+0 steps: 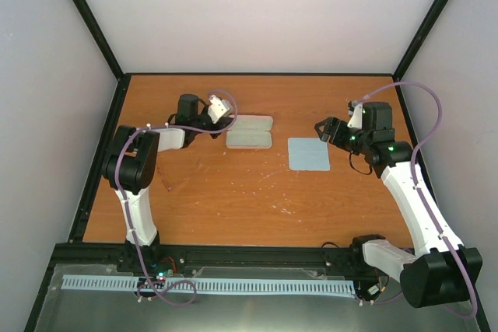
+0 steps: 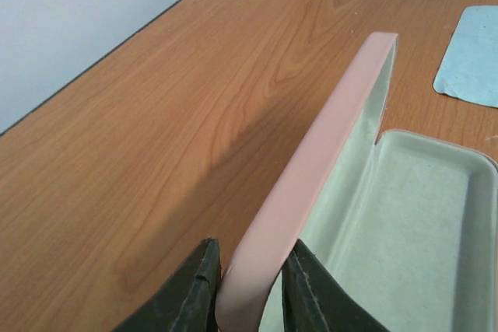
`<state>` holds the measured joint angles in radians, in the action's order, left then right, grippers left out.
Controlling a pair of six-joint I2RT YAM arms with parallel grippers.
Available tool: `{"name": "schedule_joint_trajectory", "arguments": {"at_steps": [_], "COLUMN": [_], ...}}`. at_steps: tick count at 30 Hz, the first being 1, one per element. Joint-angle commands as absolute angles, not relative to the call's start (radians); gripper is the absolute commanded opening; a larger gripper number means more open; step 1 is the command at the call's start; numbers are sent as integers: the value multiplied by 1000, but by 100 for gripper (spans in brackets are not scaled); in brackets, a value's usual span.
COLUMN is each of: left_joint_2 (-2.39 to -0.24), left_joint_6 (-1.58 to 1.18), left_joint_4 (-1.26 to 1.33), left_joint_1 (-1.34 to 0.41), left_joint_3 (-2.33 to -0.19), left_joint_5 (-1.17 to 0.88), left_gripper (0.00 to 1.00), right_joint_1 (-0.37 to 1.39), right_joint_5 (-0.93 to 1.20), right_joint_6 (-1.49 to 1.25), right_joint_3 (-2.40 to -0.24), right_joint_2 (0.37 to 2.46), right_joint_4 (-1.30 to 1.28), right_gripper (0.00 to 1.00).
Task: Organize the sunglasses
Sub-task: Place the sunglasses case at the center of the board.
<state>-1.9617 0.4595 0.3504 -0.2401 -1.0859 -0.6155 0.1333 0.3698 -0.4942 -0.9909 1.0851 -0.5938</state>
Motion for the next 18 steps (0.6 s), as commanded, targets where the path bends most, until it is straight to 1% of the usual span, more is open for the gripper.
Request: {"name": "schedule_joint_trajectory", "arguments": {"at_steps": [1, 3, 10, 14, 15, 16, 17, 18], "left_joint_2": [-1953, -1950, -1936, -1914, -1906, -1896, -1885, -1873], "left_joint_6": [483, 480, 483, 461, 452, 436, 417, 397], "left_joint_4": [358, 357, 322, 303, 296, 293, 294, 297], "left_joint_1": [-234, -235, -235, -235, -235, -235, -235, -234], "left_joint_3": [-1072, -1071, -1079, -1086, -1091, -1093, -1094, -1094], "left_joint_5": [-645, -646, -664, -646, -631, -610, -586, -557], "left_gripper": [24, 29, 54, 60, 62, 62, 63, 64], "right_joint_1": [137, 137, 137, 137, 137, 137, 135, 134], "right_joint_5": [360, 363, 345, 259, 221, 175, 136, 112], "right_joint_6": [-482, -480, -474, -478, -479, -479, -474, -461], "right_joint_3": [-999, -1002, -1003, -1018, -1026, -1035, -1043, -1051], "right_joint_2": [1080, 1086, 1084, 1115, 1136, 1162, 1198, 1234], "right_joint_4": [-586, -591, -605, -666, -699, -735, -767, -791], "right_gripper": [80, 80, 80, 81, 78, 71, 57, 40]}}
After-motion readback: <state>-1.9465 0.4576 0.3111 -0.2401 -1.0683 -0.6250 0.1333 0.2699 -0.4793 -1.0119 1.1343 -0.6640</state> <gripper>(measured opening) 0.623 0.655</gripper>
